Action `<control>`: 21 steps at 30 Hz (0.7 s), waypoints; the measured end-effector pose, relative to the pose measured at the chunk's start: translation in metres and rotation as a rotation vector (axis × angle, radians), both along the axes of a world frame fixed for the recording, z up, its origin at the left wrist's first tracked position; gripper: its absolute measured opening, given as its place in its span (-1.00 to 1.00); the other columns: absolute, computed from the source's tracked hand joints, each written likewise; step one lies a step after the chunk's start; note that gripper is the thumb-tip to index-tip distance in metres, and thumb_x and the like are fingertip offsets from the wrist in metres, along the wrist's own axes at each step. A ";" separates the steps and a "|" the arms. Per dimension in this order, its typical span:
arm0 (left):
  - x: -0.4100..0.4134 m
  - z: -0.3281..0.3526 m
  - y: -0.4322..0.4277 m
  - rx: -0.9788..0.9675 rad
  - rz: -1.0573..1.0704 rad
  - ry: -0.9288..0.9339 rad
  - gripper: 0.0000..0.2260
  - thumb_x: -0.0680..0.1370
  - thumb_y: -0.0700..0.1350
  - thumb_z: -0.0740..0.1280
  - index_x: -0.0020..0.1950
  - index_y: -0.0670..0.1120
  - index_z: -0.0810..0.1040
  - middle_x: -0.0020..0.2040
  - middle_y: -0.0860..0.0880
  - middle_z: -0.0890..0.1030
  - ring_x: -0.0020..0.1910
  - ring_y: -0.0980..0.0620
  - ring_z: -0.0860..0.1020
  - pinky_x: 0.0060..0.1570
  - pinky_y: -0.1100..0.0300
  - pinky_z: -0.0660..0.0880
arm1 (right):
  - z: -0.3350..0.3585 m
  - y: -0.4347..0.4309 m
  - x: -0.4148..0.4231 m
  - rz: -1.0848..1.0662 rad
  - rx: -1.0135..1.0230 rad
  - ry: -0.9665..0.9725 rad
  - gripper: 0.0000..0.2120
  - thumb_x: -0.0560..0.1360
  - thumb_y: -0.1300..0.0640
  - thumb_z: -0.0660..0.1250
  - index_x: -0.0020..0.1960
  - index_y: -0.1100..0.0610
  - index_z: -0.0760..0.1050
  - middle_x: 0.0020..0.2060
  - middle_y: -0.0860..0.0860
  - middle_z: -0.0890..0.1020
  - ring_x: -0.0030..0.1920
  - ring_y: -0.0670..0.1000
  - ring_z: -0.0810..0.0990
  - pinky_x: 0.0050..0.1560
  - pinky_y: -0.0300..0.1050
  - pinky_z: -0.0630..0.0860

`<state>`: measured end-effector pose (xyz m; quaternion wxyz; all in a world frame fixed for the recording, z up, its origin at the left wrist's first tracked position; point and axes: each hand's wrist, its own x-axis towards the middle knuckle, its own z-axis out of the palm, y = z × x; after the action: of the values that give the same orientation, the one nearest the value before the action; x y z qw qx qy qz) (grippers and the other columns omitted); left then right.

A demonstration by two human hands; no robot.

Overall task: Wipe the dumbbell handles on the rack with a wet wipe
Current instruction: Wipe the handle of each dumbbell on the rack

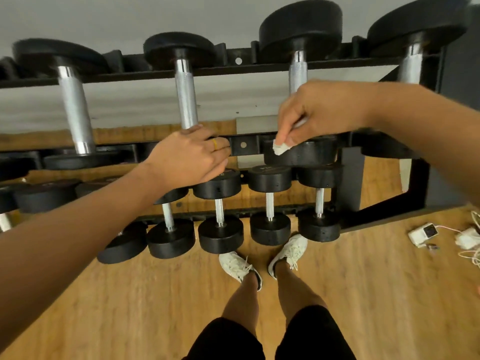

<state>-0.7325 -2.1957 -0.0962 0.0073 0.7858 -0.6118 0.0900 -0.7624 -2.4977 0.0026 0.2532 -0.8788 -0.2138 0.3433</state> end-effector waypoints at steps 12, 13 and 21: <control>-0.003 0.006 0.000 -0.085 -0.024 -0.032 -0.63 0.74 -0.05 0.10 0.11 -0.12 0.70 0.04 -0.06 0.72 0.00 -0.09 0.66 -0.06 0.03 0.60 | -0.013 0.036 0.033 0.166 -0.123 0.275 -0.87 0.52 0.05 0.43 0.03 -0.11 0.69 -0.08 -0.29 0.68 0.03 -0.29 0.58 0.35 -0.04 0.40; -0.004 0.006 0.000 -0.086 -0.019 -0.034 -0.62 0.74 -0.05 0.10 0.10 -0.12 0.70 0.03 -0.06 0.72 0.00 -0.10 0.66 -0.04 0.02 0.60 | -0.010 0.033 0.033 0.151 -0.106 0.309 -0.87 0.51 0.04 0.43 0.04 -0.14 0.69 -0.06 -0.32 0.68 0.04 -0.30 0.59 0.35 -0.03 0.40; -0.004 0.007 -0.001 -0.106 -0.011 -0.027 -0.65 0.74 -0.06 0.13 0.07 -0.15 0.69 0.00 -0.09 0.71 -0.03 -0.13 0.67 -0.01 -0.03 0.62 | -0.018 0.068 0.040 0.242 -0.234 0.358 -0.88 0.51 0.05 0.46 0.01 -0.14 0.70 -0.03 -0.29 0.65 0.10 -0.19 0.58 0.36 -0.03 0.42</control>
<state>-0.7368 -2.1963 -0.0890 0.0413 0.7798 -0.6104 0.1328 -0.7226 -2.4297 -0.0151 0.1405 -0.7952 -0.2281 0.5440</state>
